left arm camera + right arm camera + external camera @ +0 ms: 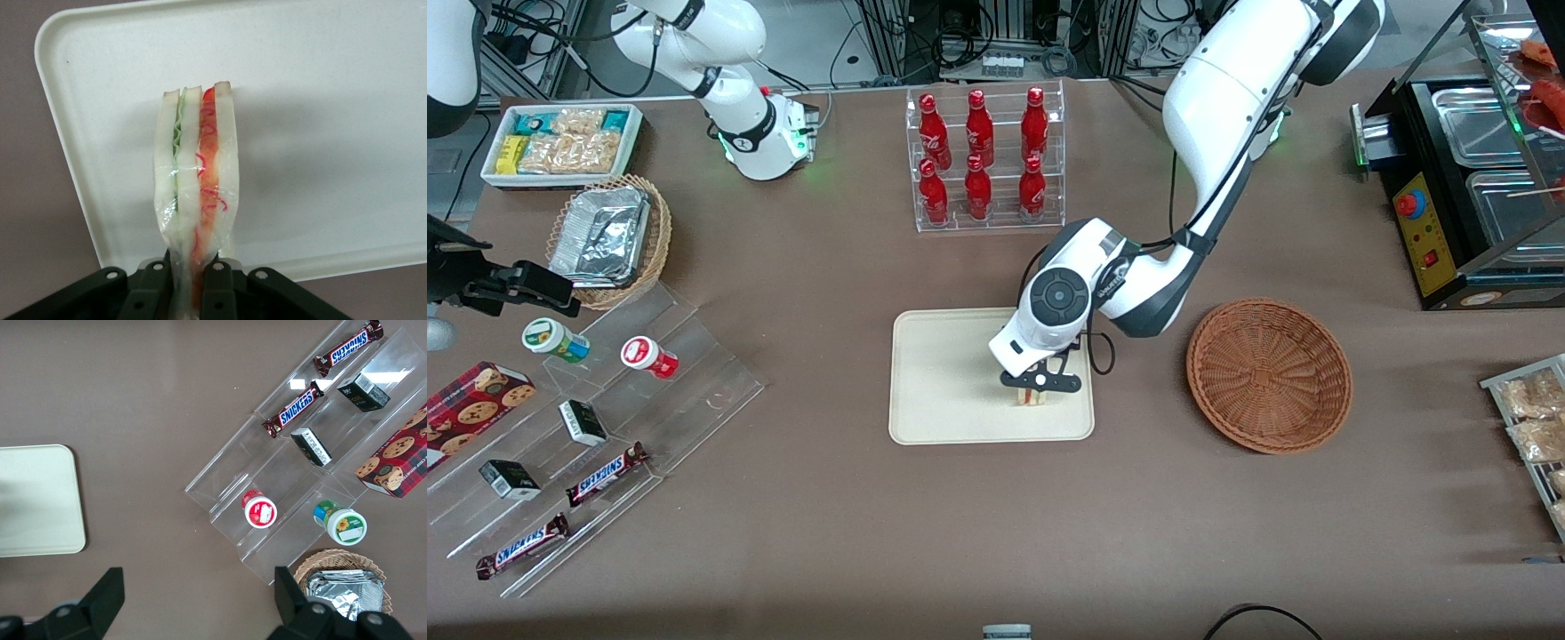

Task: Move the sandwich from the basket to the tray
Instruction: 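Lower the sandwich onto the white tray with the left gripper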

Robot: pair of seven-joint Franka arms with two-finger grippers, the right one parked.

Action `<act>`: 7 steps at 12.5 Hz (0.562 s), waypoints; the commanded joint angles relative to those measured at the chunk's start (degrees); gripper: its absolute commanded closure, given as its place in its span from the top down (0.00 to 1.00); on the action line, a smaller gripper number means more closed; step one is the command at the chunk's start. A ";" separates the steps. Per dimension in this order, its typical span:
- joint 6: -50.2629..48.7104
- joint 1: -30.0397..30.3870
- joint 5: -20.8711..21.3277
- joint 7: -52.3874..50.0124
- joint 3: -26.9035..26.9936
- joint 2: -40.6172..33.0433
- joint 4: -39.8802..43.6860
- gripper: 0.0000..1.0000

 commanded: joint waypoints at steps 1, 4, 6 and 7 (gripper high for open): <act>-0.03 -0.47 1.25 -1.14 0.30 1.70 2.93 0.00; 0.49 -0.47 2.40 -1.59 0.39 2.40 3.11 0.00; 1.37 -0.47 2.84 -1.85 0.39 2.93 3.20 0.00; 1.46 -0.47 3.62 -2.37 0.39 3.37 3.20 0.00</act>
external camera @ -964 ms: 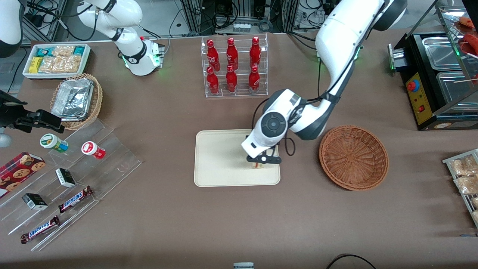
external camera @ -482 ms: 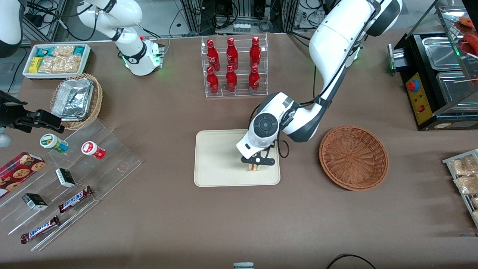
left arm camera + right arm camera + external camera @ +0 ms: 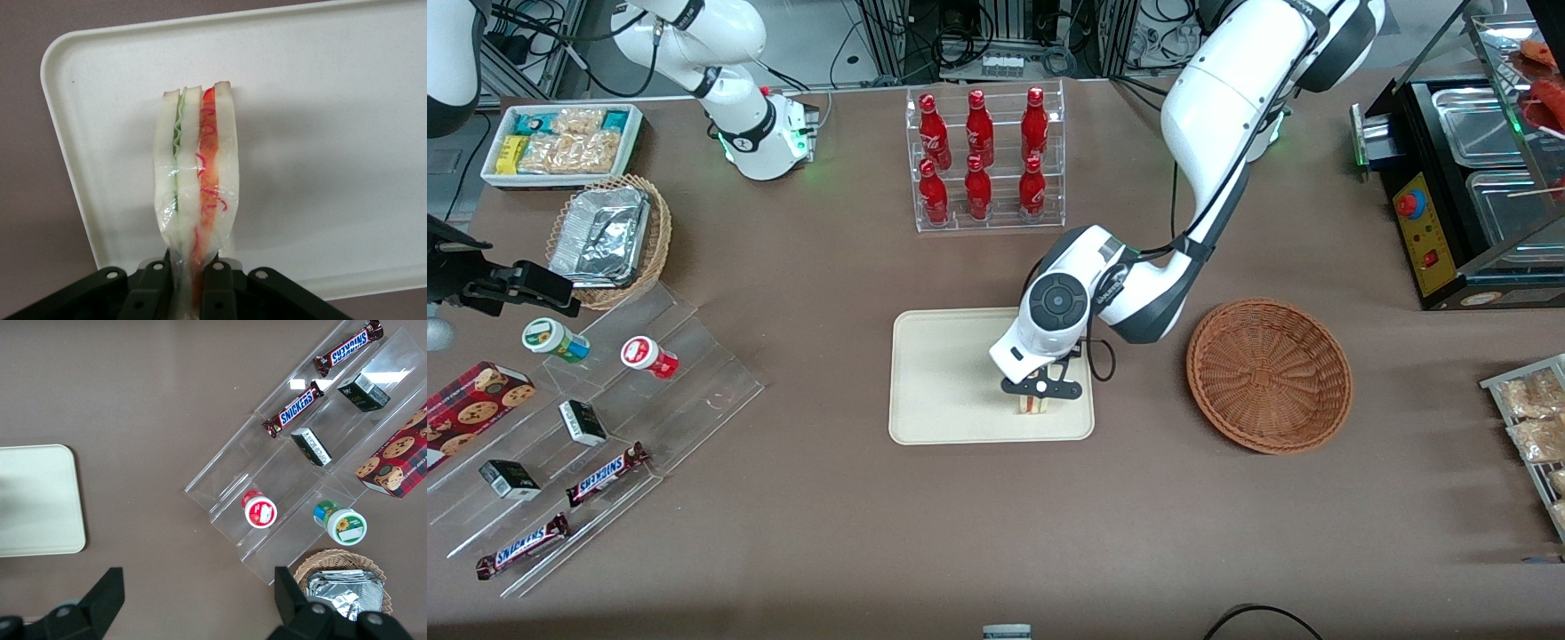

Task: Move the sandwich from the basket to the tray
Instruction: 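Lower the sandwich onto the white tray with the left gripper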

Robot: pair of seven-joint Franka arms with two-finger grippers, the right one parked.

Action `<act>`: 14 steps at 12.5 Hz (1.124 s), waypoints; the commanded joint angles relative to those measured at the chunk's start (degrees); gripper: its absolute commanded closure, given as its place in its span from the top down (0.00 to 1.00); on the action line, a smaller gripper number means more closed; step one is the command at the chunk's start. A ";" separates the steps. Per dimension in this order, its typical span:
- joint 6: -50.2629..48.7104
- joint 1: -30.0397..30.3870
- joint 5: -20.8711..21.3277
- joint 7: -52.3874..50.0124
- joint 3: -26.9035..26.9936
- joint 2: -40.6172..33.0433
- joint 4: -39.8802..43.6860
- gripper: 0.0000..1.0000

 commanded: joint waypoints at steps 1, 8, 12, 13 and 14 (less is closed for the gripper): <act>0.18 -0.47 2.70 -2.27 0.23 2.18 2.25 0.00; 1.15 -0.47 2.88 -3.76 0.14 2.45 2.60 1.00; 0.98 -0.38 2.88 -4.65 0.23 2.27 3.21 1.00; 0.89 -0.38 3.23 -4.56 0.23 2.01 3.22 1.00; 0.71 -0.38 3.24 -4.48 0.23 1.49 3.22 1.00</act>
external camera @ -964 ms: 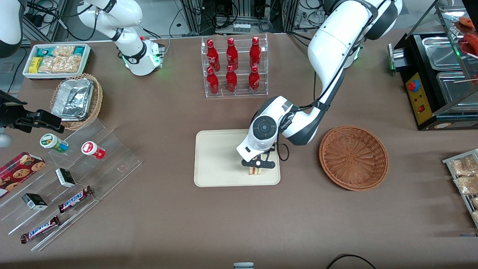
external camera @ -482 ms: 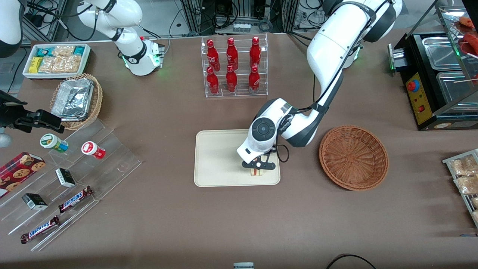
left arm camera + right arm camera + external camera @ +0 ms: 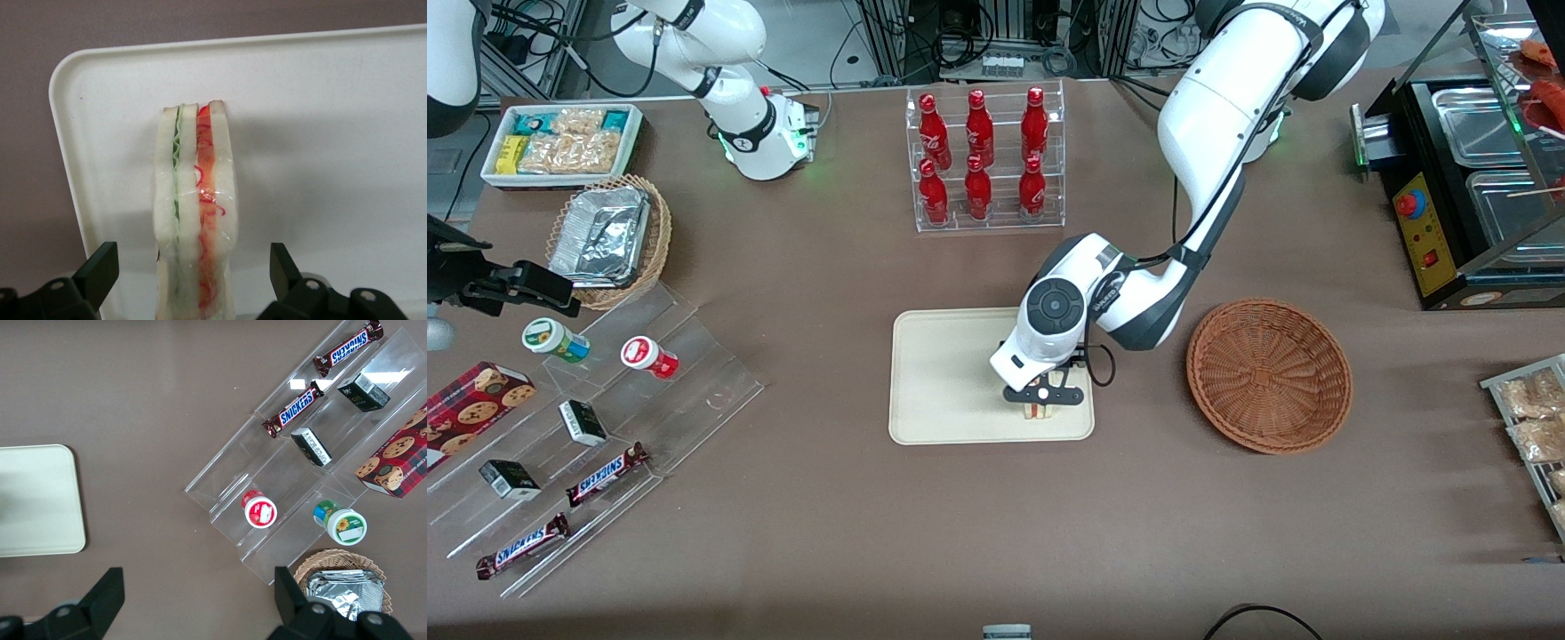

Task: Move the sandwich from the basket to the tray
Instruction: 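Lower the sandwich onto the white tray with the left gripper, then open the left gripper and release the sandwich on the tray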

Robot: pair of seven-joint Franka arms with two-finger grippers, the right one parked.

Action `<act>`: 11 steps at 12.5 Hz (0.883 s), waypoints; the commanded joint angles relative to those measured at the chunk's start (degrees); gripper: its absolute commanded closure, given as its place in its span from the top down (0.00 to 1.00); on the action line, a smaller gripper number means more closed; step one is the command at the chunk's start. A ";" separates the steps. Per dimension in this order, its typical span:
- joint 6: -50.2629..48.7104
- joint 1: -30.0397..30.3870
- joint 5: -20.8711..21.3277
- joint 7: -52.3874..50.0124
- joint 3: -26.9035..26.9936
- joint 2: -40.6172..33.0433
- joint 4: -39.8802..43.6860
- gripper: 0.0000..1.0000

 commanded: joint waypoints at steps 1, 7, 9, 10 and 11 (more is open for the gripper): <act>-0.87 -0.04 0.99 -1.12 0.21 -0.33 1.83 1.00; -3.77 2.68 0.99 -1.38 0.21 -6.65 2.19 1.00; -9.62 5.92 0.73 -0.95 0.21 -9.37 2.45 1.00; -12.09 8.20 0.46 -0.42 0.03 -10.26 3.67 1.00; -13.95 9.27 0.29 -0.07 0.03 -11.05 4.64 1.00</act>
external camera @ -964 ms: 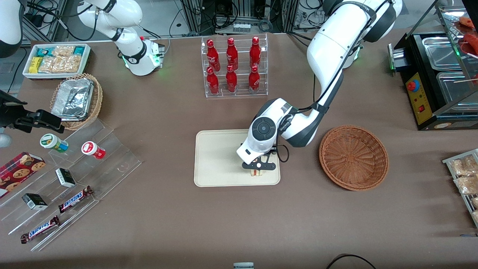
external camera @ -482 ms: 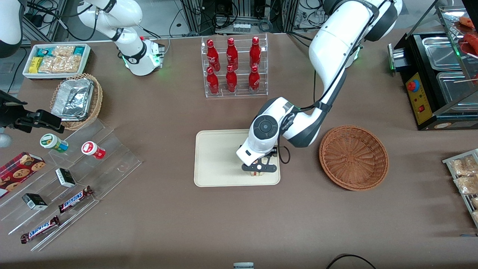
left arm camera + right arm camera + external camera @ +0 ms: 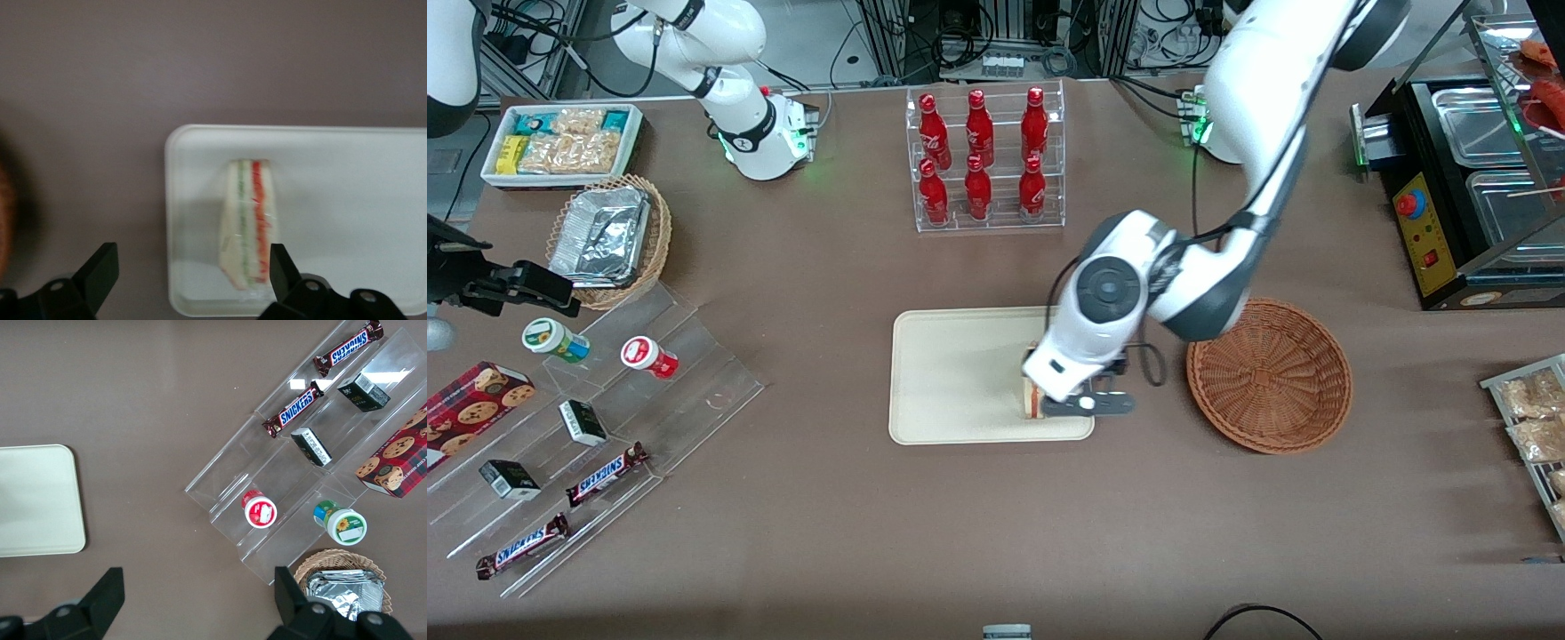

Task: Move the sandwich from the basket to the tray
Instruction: 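Open the left gripper and release the sandwich on the tray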

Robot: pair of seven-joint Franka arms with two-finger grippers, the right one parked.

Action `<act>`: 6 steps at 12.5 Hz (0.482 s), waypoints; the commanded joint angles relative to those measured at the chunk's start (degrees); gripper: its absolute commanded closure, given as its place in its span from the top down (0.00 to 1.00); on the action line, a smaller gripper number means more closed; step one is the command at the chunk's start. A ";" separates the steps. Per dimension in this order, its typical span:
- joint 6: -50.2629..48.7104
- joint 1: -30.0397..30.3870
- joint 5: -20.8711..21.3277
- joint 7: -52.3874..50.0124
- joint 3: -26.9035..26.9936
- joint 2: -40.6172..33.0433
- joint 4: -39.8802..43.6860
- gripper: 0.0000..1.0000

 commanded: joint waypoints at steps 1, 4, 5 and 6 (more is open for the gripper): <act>-5.17 3.57 -0.06 0.90 -0.36 -2.45 1.55 1.00; -6.59 9.71 -0.76 1.96 -0.62 -5.35 1.29 1.00; -8.25 11.30 -1.81 3.36 -0.54 -5.79 1.47 1.00; -9.13 13.05 -2.43 5.28 -0.54 -6.84 1.47 1.00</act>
